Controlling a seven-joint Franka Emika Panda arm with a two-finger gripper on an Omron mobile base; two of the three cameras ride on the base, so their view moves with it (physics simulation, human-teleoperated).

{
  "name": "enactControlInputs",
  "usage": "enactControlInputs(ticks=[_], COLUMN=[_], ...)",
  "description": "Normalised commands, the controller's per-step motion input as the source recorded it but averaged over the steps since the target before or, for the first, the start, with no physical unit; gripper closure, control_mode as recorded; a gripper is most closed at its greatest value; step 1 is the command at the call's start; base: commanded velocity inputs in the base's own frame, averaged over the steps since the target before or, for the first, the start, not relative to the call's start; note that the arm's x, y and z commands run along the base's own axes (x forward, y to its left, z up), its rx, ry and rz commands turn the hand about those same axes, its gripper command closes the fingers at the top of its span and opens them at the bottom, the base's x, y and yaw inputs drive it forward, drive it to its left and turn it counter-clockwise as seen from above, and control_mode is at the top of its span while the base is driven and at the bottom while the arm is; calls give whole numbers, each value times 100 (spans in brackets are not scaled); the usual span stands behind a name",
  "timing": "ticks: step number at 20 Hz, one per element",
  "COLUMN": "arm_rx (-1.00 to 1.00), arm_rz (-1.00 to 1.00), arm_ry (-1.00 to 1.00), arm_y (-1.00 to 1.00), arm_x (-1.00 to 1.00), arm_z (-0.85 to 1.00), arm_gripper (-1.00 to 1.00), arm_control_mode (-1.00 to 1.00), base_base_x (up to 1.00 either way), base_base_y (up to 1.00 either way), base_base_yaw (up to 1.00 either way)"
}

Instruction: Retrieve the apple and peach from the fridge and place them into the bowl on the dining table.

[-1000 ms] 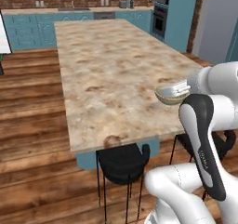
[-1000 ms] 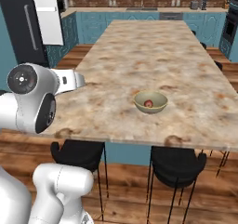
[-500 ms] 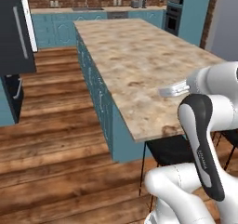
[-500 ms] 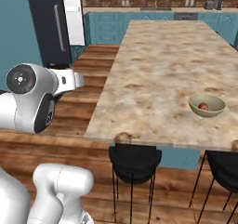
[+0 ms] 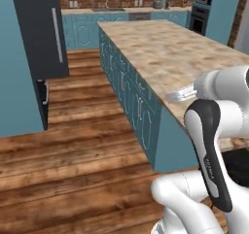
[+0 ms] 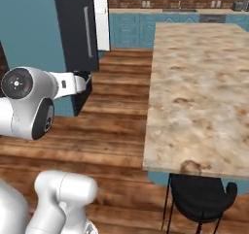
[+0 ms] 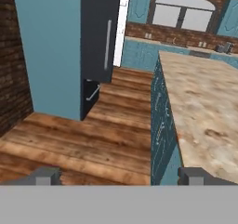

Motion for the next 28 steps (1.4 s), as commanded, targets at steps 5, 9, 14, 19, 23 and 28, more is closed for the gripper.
enactControlInputs(ticks=[5, 9, 14, 19, 23, 28], arm_rx=[0, 0, 0, 0, 0, 0], arm_rz=[0, 0, 0, 0, 0, 0], arm_ry=[0, 0, 0, 0, 0, 0], arm_y=[0, 0, 0, 0, 0, 0], arm_x=[0, 0, 0, 0, 0, 0], arm_z=[0, 0, 0, 0, 0, 0], arm_gripper=[-100, -100, -100, -100, -100, -100], arm_control_mode=[100, 100, 100, 100, 100, 100], base_base_x=[100, 100, 100, 100, 100, 100], base_base_y=[-40, -37, 12, 33, 49, 44], base_base_yaw=[0, 0, 0, 0, 0, 0])
